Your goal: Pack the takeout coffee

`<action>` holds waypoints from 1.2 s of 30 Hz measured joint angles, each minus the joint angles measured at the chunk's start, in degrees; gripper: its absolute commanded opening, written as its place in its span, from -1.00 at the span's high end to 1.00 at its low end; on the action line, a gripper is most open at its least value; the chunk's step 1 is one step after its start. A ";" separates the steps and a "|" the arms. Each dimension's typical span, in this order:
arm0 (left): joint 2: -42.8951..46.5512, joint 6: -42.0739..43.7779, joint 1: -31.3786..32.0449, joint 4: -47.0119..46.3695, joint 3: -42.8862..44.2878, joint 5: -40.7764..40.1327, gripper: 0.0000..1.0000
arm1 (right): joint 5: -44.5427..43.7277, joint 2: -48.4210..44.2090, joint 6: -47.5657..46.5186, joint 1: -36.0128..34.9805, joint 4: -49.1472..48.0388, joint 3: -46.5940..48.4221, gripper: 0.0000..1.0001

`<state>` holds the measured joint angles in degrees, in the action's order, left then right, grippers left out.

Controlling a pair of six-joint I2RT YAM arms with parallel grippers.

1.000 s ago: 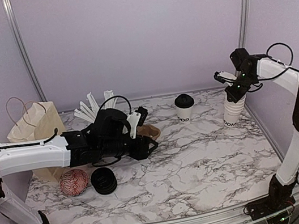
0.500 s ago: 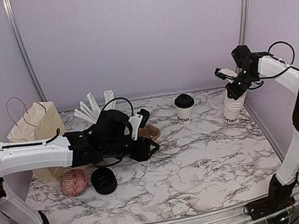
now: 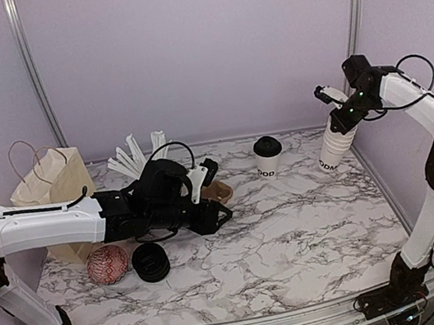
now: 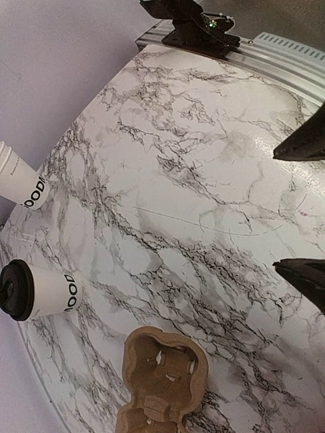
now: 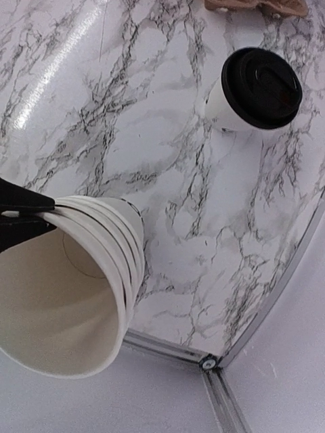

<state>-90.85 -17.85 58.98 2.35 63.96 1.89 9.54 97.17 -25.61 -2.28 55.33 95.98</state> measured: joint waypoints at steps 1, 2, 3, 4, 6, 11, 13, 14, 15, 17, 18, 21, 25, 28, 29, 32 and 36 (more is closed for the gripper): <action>0.00 -0.07 0.00 0.00 0.00 0.11 0.00 | -2.25 -0.28 0.02 -0.76 -0.50 -0.48 1.00; 0.00 -0.17 0.00 0.00 0.00 0.20 0.00 | -4.57 -0.81 -0.22 -1.18 -1.53 -1.36 1.00; -0.02 -0.24 0.00 0.00 0.00 0.31 0.00 | -4.39 -1.40 -0.74 -1.01 -1.90 -2.40 1.00; -0.02 -0.39 0.00 0.00 0.00 0.50 0.00 | -2.21 -1.53 -1.11 -0.52 -1.27 -2.38 1.00; -0.15 -0.63 0.00 0.00 0.00 0.66 0.00 | -1.31 -1.46 -0.79 -0.52 -0.50 -1.49 1.00; -0.26 -1.27 0.02 0.00 0.00 0.68 0.00 | -3.93 -2.23 -1.46 -0.37 -2.99 -2.86 1.00; -0.26 -1.42 0.02 0.00 0.00 0.68 0.00 | -3.98 -2.21 -1.64 -0.20 -3.26 -2.82 1.00; -0.26 -1.49 0.00 0.00 0.00 0.70 0.00 | -3.10 -2.12 -1.64 0.26 -2.97 -2.62 1.00; -0.26 -1.49 0.02 0.00 0.00 0.68 0.00 | -2.21 -1.79 -1.64 0.46 -2.40 -2.03 1.00; -0.26 -1.64 0.02 0.00 0.00 0.68 0.00 | -0.70 -0.96 -1.62 0.74 -1.55 -0.39 1.00; -0.26 -1.70 0.02 0.00 0.00 0.68 0.00 | -0.24 -0.68 -1.60 0.81 -1.49 0.17 1.00; -0.26 -1.90 0.02 0.00 0.00 0.68 0.00 | 0.55 -0.63 -1.53 0.81 -1.25 0.81 1.00; -0.26 -2.12 0.02 0.00 0.00 0.61 0.00 | 0.57 -0.70 -1.42 0.81 -0.57 2.54 1.00; -0.26 -2.05 0.11 0.00 0.00 0.04 0.00 | 0.39 -1.62 -1.20 0.57 -0.39 3.74 1.00; -0.26 -2.01 0.11 0.00 0.00 -0.33 0.00 | 0.20 -2.23 -1.16 0.44 -0.37 3.80 1.00; -0.26 -1.20 0.20 0.07 0.00 -1.46 0.00 | -1.55 -5.14 -0.92 -0.66 -0.35 3.80 1.00; -0.20 0.26 0.28 1.07 0.04 -3.34 -0.01 | -4.26 -8.50 -0.76 -3.74 -0.37 3.78 1.00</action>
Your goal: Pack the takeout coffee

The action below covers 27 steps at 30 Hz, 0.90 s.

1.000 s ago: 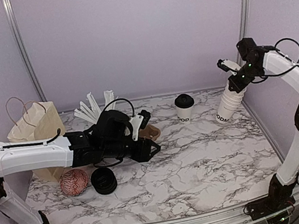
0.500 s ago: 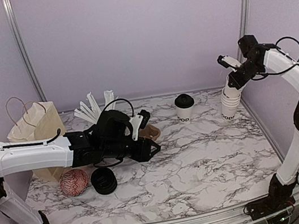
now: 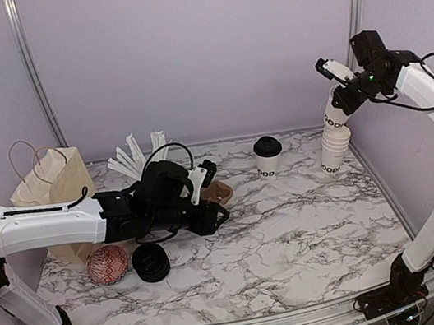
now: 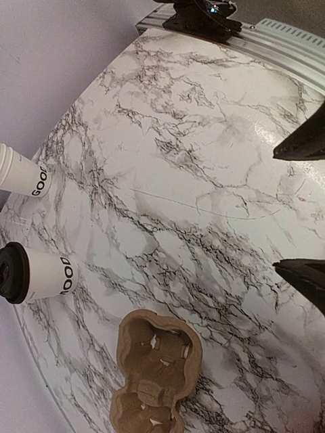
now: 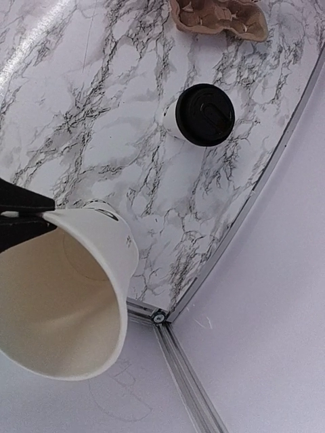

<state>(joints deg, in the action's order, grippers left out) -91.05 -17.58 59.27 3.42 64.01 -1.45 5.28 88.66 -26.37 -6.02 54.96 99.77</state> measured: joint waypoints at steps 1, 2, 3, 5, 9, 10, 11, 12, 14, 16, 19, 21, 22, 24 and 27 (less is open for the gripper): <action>0.07 0.37 0.00 0.61 0.02 -0.68 -0.01 | -0.61 -0.61 0.07 -0.79 0.00 0.00 1.00; 0.20 0.90 0.00 1.68 0.13 -1.53 -0.02 | -0.94 -1.07 0.07 -1.46 0.00 0.00 1.00; 0.37 1.29 0.00 2.78 0.24 -2.32 -0.02 | -1.14 -1.55 0.04 -2.29 0.00 0.00 1.00; 1.05 1.77 0.00 5.95 0.72 -4.11 -0.04 | -0.87 -2.54 -0.42 -4.39 -0.07 -0.28 1.00; 4.26 1.05 0.04 14.91 0.87 -9.40 -0.07 | 4.57 -4.81 -3.69 -10.64 -0.13 -3.21 1.00; 5.07 0.59 0.04 16.65 0.79 -10.40 -0.07 | 6.38 -5.35 -4.70 -12.24 -0.17 -4.50 1.00; 6.54 -0.35 0.04 18.91 0.22 -11.85 -0.07 | 8.26 -5.90 -5.92 -14.21 -0.26 -6.25 1.00; 7.93 -1.42 0.04 20.65 -0.52 -12.79 -0.06 | 9.77 -6.38 -7.06 -16.11 -0.48 -8.11 1.00; 10.69 -4.20 0.04 24.28 -2.23 -14.10 -0.05 | 11.54 -6.93 -9.22 -20.50 -0.87 -12.20 1.00; 12.72 -7.52 0.04 26.80 -4.04 -14.67 -0.03 | 12.02 -6.60 -11.17 -25.92 -1.20 -16.02 1.00; 14.80 -13.57 0.04 29.24 -7.26 -15.43 0.02 | 11.17 -4.76 -13.18 -34.42 -1.55 -20.20 1.00; 15.37 -17.57 0.04 30.45 -8.83 -15.74 0.04 | 9.46 -3.28 -14.14 -39.69 -2.16 -22.56 1.00; 15.39 -18.86 0.04 30.86 -9.20 -15.80 0.05 | 8.35 -2.47 -14.43 -42.18 -2.49 -23.61 1.00; 15.23 -21.84 0.04 31.56 -9.73 -16.22 0.06 | 6.47 -1.01 -14.67 -45.83 -2.91 -24.76 1.00; 14.62 -24.39 0.04 31.65 -9.75 -16.98 0.06 | 4.22 1.31 -14.64 -49.77 -4.04 -25.05 1.00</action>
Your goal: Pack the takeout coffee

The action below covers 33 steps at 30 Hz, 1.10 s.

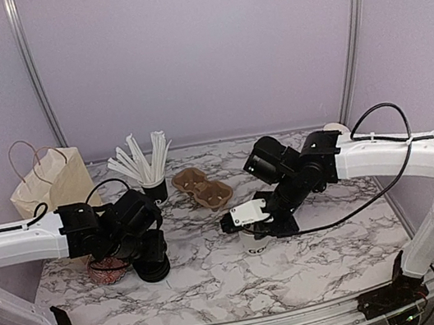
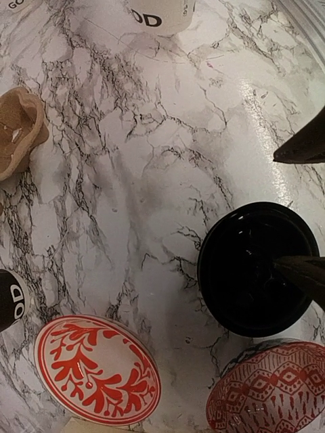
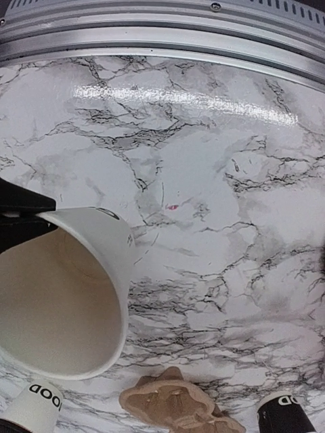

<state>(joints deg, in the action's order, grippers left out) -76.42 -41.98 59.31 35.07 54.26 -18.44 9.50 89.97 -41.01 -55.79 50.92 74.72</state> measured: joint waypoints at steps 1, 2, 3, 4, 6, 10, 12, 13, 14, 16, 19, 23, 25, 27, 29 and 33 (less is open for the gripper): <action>-0.31 -0.68 0.00 0.02 0.00 -0.28 0.06 | -0.35 0.39 0.02 -0.81 -0.42 0.00 1.00; -0.52 -1.11 0.00 0.02 0.00 -0.57 0.06 | -0.83 0.68 0.02 -1.57 -0.81 0.00 1.00; -0.72 -1.46 0.00 0.04 0.00 -0.92 0.06 | -1.07 0.87 0.02 -2.38 -1.18 0.00 1.00; -0.81 -1.64 -0.02 0.02 0.00 -1.22 0.06 | -1.33 0.98 0.02 -3.04 -1.53 -0.02 1.00; -0.85 -1.81 -0.17 0.02 0.00 -1.60 0.06 | -1.55 1.03 0.07 -4.20 -2.19 -0.13 1.00; -1.51 -1.79 -0.59 0.02 0.00 -1.57 0.03 | -1.53 1.68 0.31 -5.09 -3.28 -0.70 0.95; -2.29 -1.79 -0.66 0.02 0.00 -1.51 0.04 | -2.01 2.27 0.46 -5.14 -4.02 -1.29 0.95; -2.75 -1.79 -0.68 0.02 0.00 -1.42 0.04 | -2.38 2.58 0.48 -5.14 -4.39 -1.60 0.95; -3.21 -1.95 -0.72 0.02 0.00 -1.27 0.04 | -2.78 2.95 0.50 -5.14 -4.83 -2.05 0.91; -4.09 -2.43 -0.72 0.02 0.00 -0.92 0.04 | -3.52 3.50 0.59 -5.14 -5.46 -2.99 0.72; -5.18 -3.13 -0.83 0.00 0.00 -0.13 0.03 | -4.04 3.67 0.79 -5.14 -5.70 -3.78 0.43; -6.32 -4.13 -1.31 0.02 0.04 0.63 0.09 | -4.48 3.21 1.05 -5.14 -5.88 -3.78 0.10; -6.88 -4.42 -1.60 0.04 0.26 0.98 0.14 | -5.20 2.19 1.16 -5.11 -5.79 -3.67 0.04; -7.58 -4.74 -1.68 0.04 0.59 1.31 0.20 | -6.03 0.17 1.14 -5.11 -5.55 -3.48 0.02; -8.57 -5.09 -1.75 0.09 1.31 1.64 0.22 | -6.38 -1.86 1.20 -5.03 -5.40 -3.06 0.02; -10.43 -5.55 -1.95 0.09 2.29 2.05 0.30 | -7.19 -5.68 1.36 -4.35 -5.42 -1.60 0.01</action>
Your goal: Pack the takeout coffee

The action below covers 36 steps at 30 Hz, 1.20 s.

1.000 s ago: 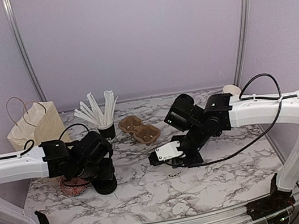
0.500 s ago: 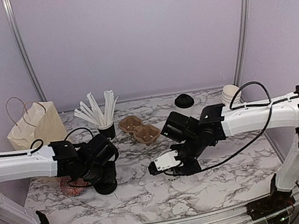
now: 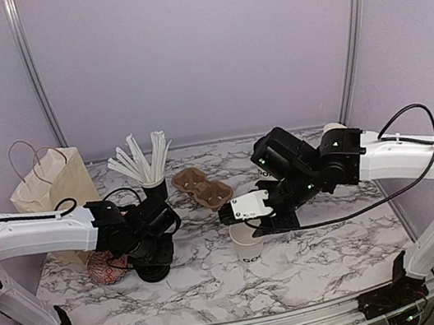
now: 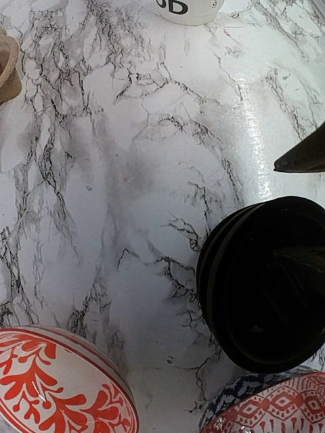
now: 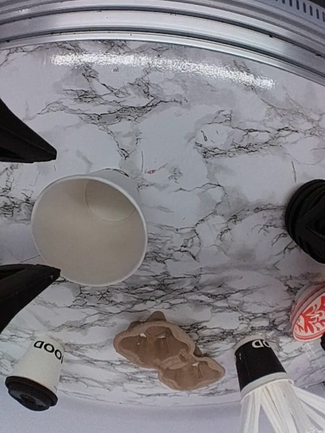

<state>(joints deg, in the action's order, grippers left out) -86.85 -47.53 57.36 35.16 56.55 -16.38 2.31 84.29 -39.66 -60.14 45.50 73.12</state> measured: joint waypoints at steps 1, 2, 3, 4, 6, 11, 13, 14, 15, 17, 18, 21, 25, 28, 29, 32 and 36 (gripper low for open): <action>-0.31 -0.13 0.00 0.09 0.09 0.02 0.32 | -0.11 -0.61 0.00 0.33 -0.04 0.20 0.01; -0.70 -0.13 0.00 0.39 0.33 -0.02 0.35 | -0.20 -1.01 0.02 0.66 -0.07 0.24 0.01; -1.09 -0.15 0.00 0.68 0.63 -0.07 0.38 | -0.26 -1.22 0.02 0.96 -0.02 0.24 0.01; -1.53 -0.20 0.00 0.94 0.98 -0.15 0.41 | -0.33 -1.29 0.04 1.31 -0.02 0.24 0.01; -2.47 -0.24 0.00 1.73 1.88 -0.22 0.47 | -0.33 -1.31 0.13 1.64 -0.02 0.22 0.01; -3.85 -0.48 -0.02 2.84 3.10 -0.37 0.54 | -0.35 -1.42 0.20 1.88 -0.04 0.17 0.01; -3.91 -0.50 -0.02 3.10 3.41 -0.39 0.55 | -0.35 -1.49 0.20 1.90 -0.04 0.02 0.01; -3.93 -0.50 -0.02 3.21 3.58 -0.39 0.56 | -0.35 -1.49 0.20 1.90 -0.04 0.00 0.01; -3.93 -0.50 -0.02 3.30 3.72 -0.37 0.57 | -0.35 -1.49 0.20 1.90 -0.07 -0.07 0.01; -4.00 -0.48 -0.02 3.48 3.76 -0.37 0.58 | -0.35 -1.51 0.20 1.90 -0.09 -0.24 0.02; -4.13 -0.48 -0.02 3.65 3.78 -0.37 0.58 | -0.37 -1.53 0.20 1.90 -0.07 -0.35 0.02; -4.81 -0.48 -0.02 3.89 3.87 -0.35 0.59 | -0.42 -1.60 0.20 1.92 -0.11 -0.61 0.02; -5.92 -0.26 -0.02 4.15 4.48 -0.35 0.68 | -0.55 -1.81 0.20 1.92 -0.09 -0.66 0.02; -6.16 -0.02 -0.02 4.22 4.61 -0.35 0.72 | -0.57 -1.84 0.22 1.95 -0.09 -0.66 0.02; -6.16 0.04 -0.02 4.33 4.68 -0.37 0.73 | -0.61 -1.84 0.24 1.95 -0.09 -0.66 0.03; -6.16 0.15 -0.02 4.59 5.01 -0.37 0.77 | -0.85 -1.86 0.26 1.95 -0.09 -0.66 0.03; -6.12 0.17 0.00 4.98 5.31 -0.35 0.78 | -1.01 -1.86 0.33 1.95 -0.09 -0.66 0.03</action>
<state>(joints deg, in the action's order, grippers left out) -92.97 -47.35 57.36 40.14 61.87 -16.73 1.30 82.43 -39.33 -58.19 45.41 72.47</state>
